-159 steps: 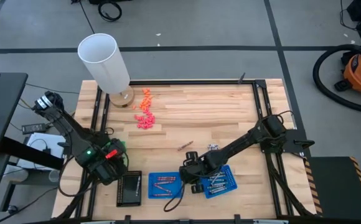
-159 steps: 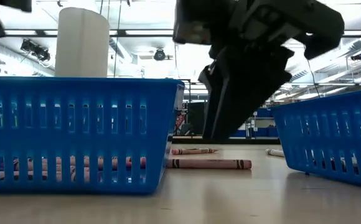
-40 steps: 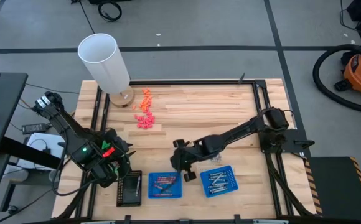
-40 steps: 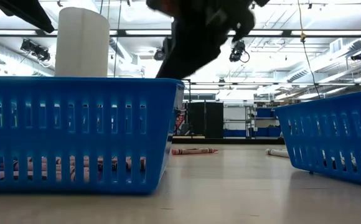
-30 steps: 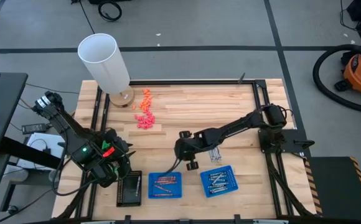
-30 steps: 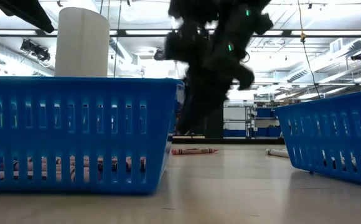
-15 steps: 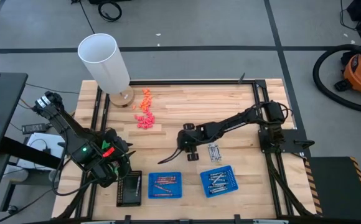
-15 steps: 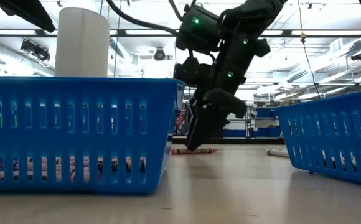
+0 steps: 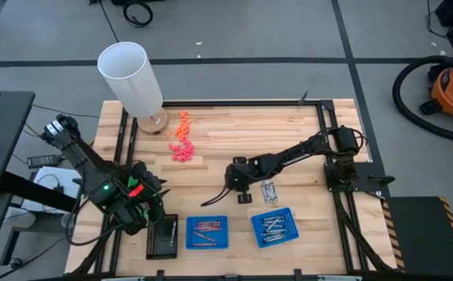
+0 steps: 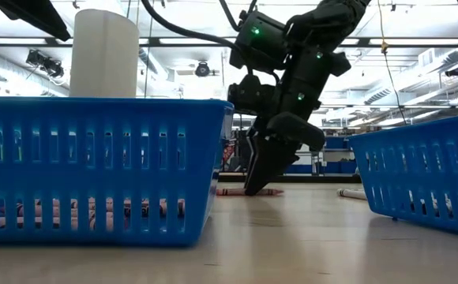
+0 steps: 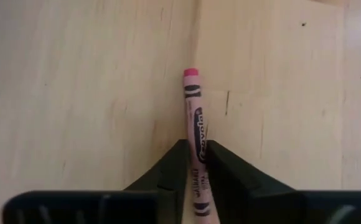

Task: Sort crayons
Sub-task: Put the pink crayon into the left blue basket

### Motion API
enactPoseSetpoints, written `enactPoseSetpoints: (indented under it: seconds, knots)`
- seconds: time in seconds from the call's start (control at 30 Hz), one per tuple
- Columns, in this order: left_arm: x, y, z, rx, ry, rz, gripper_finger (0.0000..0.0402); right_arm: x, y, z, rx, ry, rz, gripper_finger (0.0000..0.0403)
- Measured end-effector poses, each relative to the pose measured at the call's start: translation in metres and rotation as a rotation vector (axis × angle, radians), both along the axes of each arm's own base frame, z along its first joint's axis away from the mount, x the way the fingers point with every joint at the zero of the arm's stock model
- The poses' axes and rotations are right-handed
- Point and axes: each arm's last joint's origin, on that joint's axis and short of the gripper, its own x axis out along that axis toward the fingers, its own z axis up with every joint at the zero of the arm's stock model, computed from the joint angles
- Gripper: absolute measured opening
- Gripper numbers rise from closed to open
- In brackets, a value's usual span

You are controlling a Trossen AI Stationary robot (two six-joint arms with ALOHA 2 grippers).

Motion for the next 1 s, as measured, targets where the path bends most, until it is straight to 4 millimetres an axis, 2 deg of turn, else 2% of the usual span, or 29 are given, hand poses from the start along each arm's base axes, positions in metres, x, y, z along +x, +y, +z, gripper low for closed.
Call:
enactPoseSetpoints:
  seconds: [0.17, 0.33, 0.47, 0.8, 1.0]
  knots:
    - [0.0, 0.0, 0.0, -0.005, -0.005, 0.0, 0.0155, 0.0, 0.0, -0.001, 0.008, 0.006, 0.004, 0.0022]
    - [0.002, -0.002, 0.001, -0.018, -0.018, -0.003, 0.0155, -0.001, 0.0, 0.004, 0.009, 0.007, 0.005, 0.0028]
    - [0.011, -0.01, -0.004, 0.046, -0.044, -0.042, 0.0155, -0.008, 0.005, 0.02, -0.024, -0.009, 0.0, 0.0045]
    - [0.055, -0.026, -0.043, 0.284, 0.032, -0.078, 0.0169, -0.006, 0.038, 0.08, -0.001, -0.334, 0.067, 0.0046]
    - [0.079, -0.027, -0.053, 0.304, 0.042, -0.116, 0.0198, -0.004, 0.058, 0.097, 0.008, -0.482, 0.143, 0.0046]
